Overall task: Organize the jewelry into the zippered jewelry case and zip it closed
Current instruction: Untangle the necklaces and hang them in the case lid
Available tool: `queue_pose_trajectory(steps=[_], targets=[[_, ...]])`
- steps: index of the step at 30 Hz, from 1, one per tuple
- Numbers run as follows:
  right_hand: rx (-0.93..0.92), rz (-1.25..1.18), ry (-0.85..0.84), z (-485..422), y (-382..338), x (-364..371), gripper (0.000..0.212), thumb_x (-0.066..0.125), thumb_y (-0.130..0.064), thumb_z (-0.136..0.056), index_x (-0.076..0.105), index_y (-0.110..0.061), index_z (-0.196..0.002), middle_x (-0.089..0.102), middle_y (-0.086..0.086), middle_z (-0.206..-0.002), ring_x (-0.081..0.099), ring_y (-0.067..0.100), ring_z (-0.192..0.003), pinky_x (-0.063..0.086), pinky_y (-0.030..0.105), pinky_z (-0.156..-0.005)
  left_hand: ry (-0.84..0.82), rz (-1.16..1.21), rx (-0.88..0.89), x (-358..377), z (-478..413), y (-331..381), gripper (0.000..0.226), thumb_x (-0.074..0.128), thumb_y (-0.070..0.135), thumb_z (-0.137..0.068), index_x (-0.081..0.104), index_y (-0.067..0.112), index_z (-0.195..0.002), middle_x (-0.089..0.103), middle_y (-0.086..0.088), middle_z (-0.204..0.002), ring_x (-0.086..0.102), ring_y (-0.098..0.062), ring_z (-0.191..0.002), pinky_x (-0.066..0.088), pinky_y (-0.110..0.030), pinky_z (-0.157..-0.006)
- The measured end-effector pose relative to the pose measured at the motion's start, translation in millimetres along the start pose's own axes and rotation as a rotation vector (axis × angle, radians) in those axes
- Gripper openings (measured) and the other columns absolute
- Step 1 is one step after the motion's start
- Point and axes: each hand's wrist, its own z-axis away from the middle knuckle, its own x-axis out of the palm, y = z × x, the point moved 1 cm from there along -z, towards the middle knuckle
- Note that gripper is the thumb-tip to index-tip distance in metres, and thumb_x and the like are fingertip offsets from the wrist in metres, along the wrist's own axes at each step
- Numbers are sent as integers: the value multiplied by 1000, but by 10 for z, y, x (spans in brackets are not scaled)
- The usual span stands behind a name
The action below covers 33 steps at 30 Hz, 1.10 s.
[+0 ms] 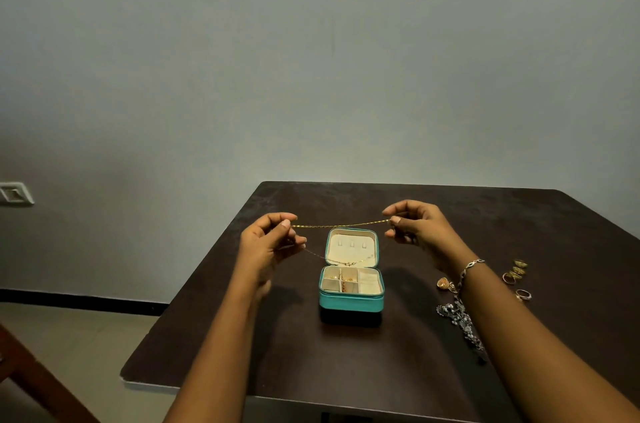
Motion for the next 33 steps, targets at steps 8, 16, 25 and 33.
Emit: queue_pose_trajectory(steps=[8,16,25,33], targets=[[94,-119,-7,39,120,26,24,45,8,-90,63,-7,-85,61,3,-74,55,10,-65,51,18,-59,-50,224,-19,-18,10,133,25,41,-1,-93,64,6,-92,72,-3,-77,65,-11,-61,59,-28,-64],[156,-191,-98,57,165,-17,26,43,11,-89,62,-6,-92,65,9,-89,60,13,-82,50,18,-60,-52,277,-33,-25,3,158,30,35,-4,-94,63,7,-98,74,-4,-87,67,-13,-65,59,-29,-66],[256,-74,-246,112,129,-146,21,46,8,-88,63,-2,-97,64,8,-75,59,11,-65,47,20,-57,-1,289,-31,1,30,187,23,44,-4,-90,65,5,-96,73,-2,-81,68,-12,-66,59,-28,-69],[244,-250,-88,166,16,-495,20,50,8,-85,64,-6,-93,65,6,-68,61,12,-56,53,20,-53,94,30,-138,60,73,115,16,52,-8,-85,67,-2,-85,69,-6,-66,65,-15,-63,57,-23,-62]])
